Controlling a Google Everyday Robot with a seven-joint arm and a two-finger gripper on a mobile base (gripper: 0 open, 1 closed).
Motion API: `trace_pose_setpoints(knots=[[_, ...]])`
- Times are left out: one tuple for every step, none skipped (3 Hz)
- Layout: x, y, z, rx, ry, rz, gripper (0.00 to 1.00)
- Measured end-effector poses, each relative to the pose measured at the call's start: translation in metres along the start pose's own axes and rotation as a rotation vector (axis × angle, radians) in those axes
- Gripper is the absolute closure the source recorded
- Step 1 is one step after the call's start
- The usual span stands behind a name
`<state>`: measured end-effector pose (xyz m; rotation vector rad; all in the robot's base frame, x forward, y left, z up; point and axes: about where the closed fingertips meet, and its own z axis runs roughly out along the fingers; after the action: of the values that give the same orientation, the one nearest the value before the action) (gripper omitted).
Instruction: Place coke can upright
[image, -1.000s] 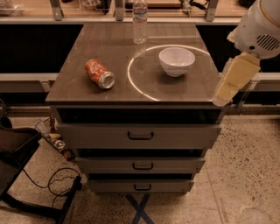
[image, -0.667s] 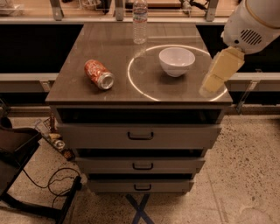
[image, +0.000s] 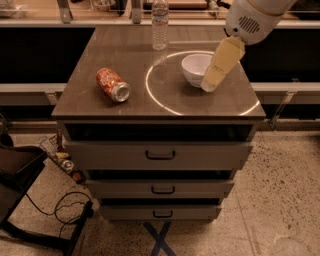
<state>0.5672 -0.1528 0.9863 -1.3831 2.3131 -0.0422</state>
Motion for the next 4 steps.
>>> trace_pose_setpoints(knots=[[-0.030,-0.012,0.010,-0.002,-0.015,-0.013,0.00],[-0.062,-0.021,0.018,-0.001,-0.064,-0.011,0.00],[-0.062,-0.021,0.018,-0.001,-0.064,-0.011,0.00],[-0.076,-0.026,0.029,0.000,-0.071,0.084,0.00]])
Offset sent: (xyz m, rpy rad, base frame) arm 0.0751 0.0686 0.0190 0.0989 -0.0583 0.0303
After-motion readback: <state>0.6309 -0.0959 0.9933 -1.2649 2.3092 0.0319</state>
